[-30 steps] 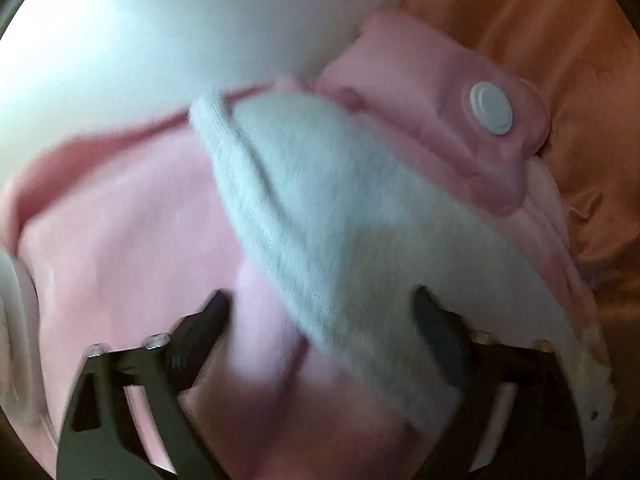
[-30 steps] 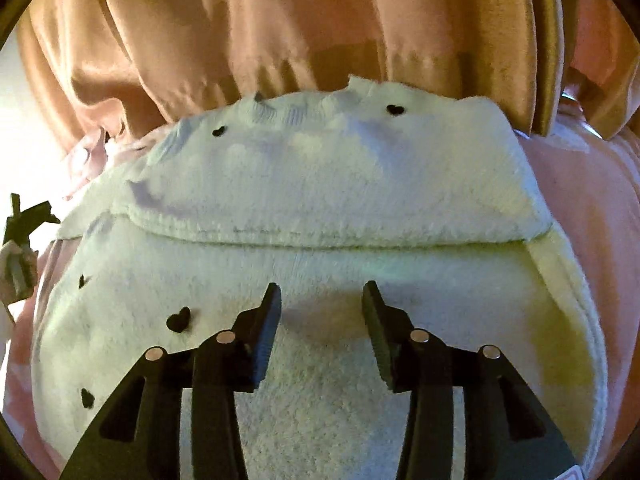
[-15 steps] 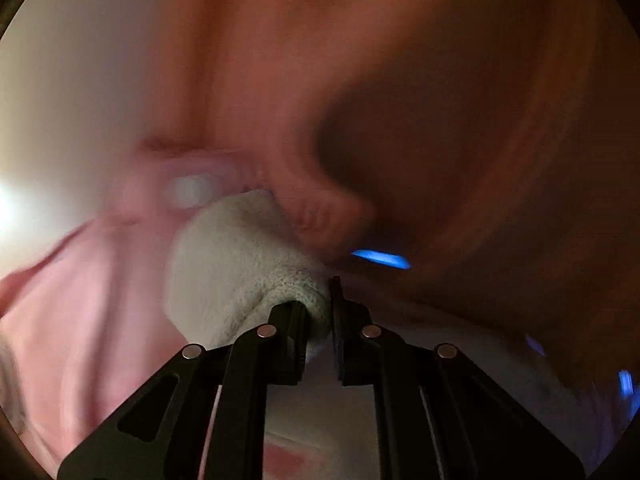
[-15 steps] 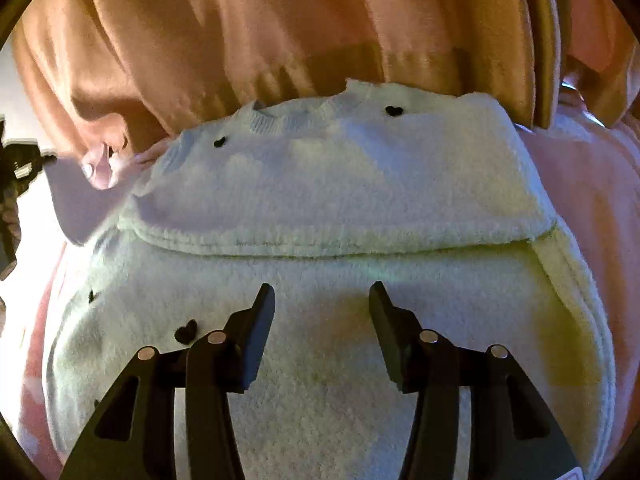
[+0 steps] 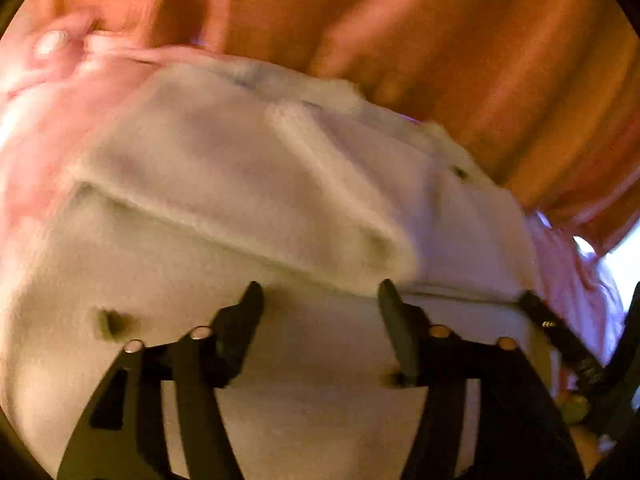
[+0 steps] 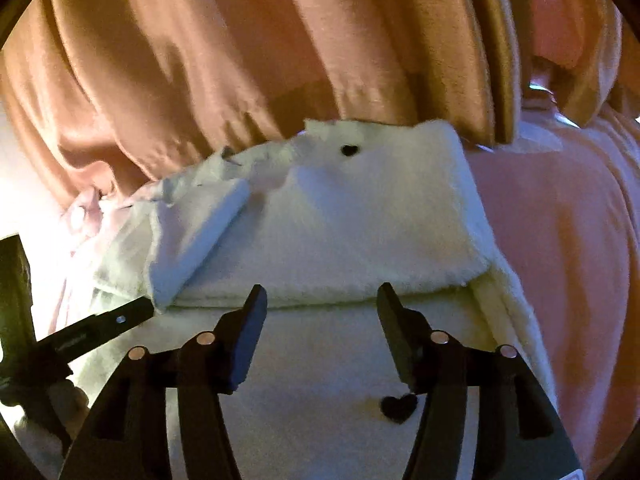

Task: Fold small clothes
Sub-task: 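Grasp the other sleeve with the left tool and lift it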

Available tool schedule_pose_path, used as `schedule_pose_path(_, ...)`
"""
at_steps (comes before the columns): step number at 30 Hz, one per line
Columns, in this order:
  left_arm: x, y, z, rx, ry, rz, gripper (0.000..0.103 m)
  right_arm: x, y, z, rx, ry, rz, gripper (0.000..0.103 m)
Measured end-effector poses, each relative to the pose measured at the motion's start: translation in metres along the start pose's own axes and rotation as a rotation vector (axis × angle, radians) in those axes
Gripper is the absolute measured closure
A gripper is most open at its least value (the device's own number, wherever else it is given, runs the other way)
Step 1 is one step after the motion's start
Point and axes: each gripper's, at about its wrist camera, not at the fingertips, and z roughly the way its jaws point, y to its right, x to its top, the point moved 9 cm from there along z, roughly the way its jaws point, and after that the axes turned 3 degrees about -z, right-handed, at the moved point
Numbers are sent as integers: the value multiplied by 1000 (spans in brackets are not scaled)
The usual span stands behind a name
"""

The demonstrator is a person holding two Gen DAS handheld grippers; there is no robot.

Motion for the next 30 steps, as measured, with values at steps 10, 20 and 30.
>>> schedule_pose_path(10, 46, -131, -7, 69, 87, -313, 33, 31, -130, 33, 21, -1, -308, 39)
schedule_pose_path(20, 45, -138, -1, 96, 65, -219, 31, 55, -159, 88, 8, -51, -317, 91)
schedule_pose_path(30, 43, -123, -7, -8, 72, -262, 18, 9, 19, 43, 78, -38, 240, 76)
